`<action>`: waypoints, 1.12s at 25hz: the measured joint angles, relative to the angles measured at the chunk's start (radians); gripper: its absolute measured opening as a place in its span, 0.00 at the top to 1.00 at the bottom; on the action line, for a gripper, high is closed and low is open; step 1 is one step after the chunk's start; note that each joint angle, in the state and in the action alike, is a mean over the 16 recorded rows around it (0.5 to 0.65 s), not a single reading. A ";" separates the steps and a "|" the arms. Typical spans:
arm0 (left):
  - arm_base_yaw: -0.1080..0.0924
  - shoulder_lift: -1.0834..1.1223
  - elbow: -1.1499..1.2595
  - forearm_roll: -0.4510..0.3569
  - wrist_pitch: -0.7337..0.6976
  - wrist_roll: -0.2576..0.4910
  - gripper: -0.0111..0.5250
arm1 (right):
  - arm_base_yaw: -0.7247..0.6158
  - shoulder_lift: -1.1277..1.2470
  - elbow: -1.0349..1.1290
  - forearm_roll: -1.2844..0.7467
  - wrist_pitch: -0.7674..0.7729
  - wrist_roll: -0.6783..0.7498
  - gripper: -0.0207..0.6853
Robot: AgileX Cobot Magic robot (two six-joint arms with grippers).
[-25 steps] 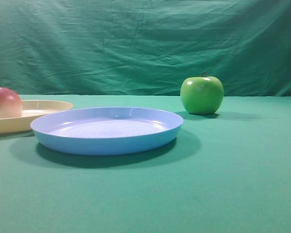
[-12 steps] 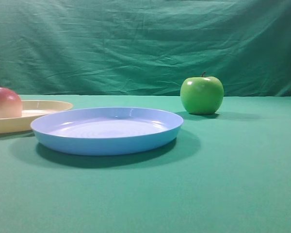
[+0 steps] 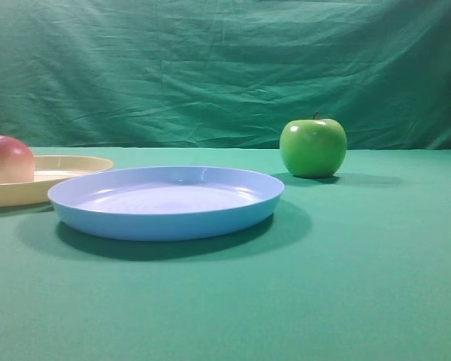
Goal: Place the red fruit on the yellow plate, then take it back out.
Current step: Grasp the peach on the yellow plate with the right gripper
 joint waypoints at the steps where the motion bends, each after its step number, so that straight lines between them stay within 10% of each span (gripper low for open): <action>1: 0.000 0.000 0.000 0.000 0.000 0.000 0.98 | 0.000 0.000 0.000 0.000 0.008 0.000 0.97; 28: 0.000 0.000 0.000 0.000 0.000 0.000 0.98 | 0.001 0.052 -0.112 0.016 -0.092 0.002 0.97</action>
